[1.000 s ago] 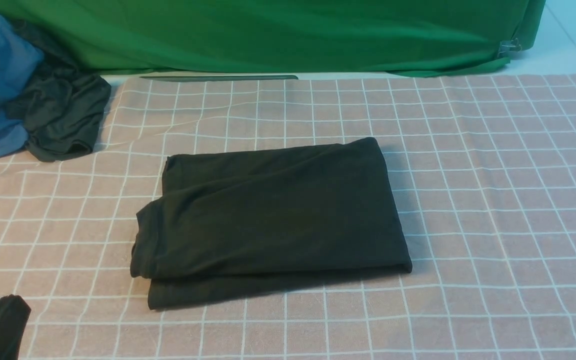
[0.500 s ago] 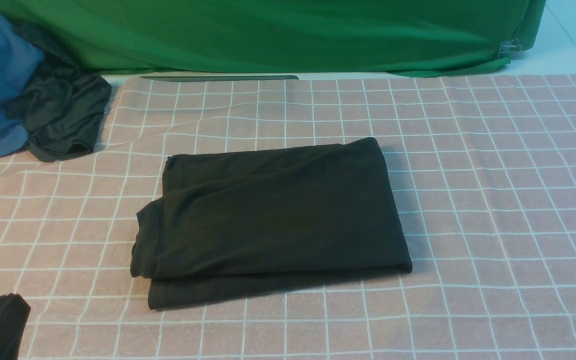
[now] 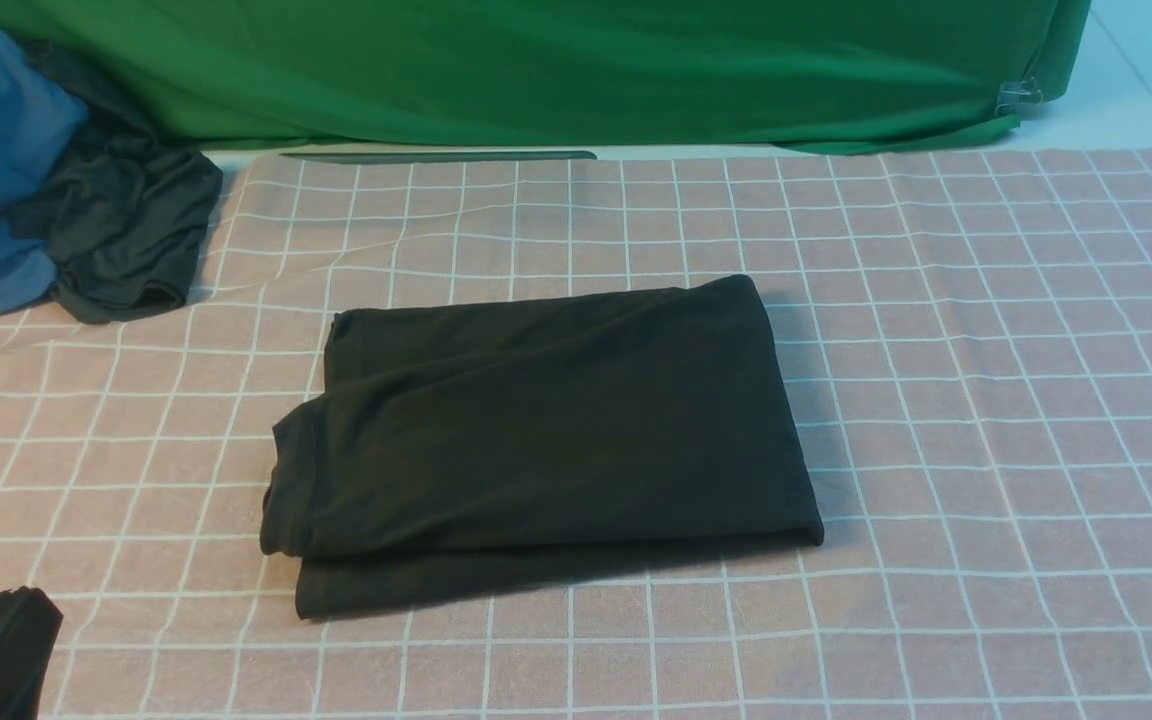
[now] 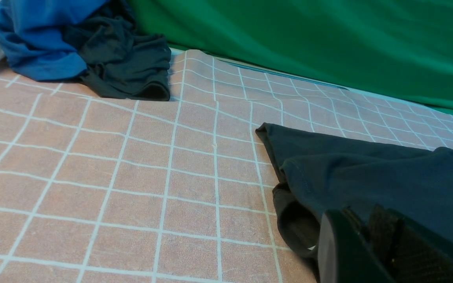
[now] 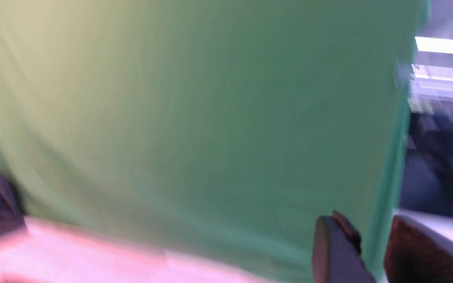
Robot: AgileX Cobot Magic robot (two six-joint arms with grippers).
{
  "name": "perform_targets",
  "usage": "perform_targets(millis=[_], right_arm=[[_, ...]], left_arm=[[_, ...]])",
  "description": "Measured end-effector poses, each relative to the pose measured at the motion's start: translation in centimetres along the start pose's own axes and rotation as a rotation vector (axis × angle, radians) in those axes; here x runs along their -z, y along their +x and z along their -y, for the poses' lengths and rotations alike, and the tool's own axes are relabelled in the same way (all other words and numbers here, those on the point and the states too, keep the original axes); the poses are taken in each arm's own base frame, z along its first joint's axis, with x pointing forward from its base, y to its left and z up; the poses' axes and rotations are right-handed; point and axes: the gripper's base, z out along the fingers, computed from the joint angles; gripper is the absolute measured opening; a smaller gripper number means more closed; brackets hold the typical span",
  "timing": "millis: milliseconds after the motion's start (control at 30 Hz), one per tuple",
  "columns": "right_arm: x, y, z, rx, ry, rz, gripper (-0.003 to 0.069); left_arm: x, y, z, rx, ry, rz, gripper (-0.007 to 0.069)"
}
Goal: Fold a long-sleeved shirt over a pink coffee tablecloth.
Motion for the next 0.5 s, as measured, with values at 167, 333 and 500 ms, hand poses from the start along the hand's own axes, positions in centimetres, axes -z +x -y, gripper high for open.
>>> perform_targets(millis=[167,333,500], right_arm=[[-0.2,5.3,0.2,0.019,0.123,-0.207,0.0237],[0.8,11.4,0.0,0.016,0.169,-0.352,0.0237],[1.3,13.1,-0.1,0.012,0.175,-0.406,0.0237]], left_arm=[[0.0,0.0,0.0,0.0,0.0,-0.001,0.0127],[0.0,0.0,0.0,0.0,0.0,-0.001,0.013],[0.0,0.0,0.0,0.0,0.0,-0.001,0.0141]])
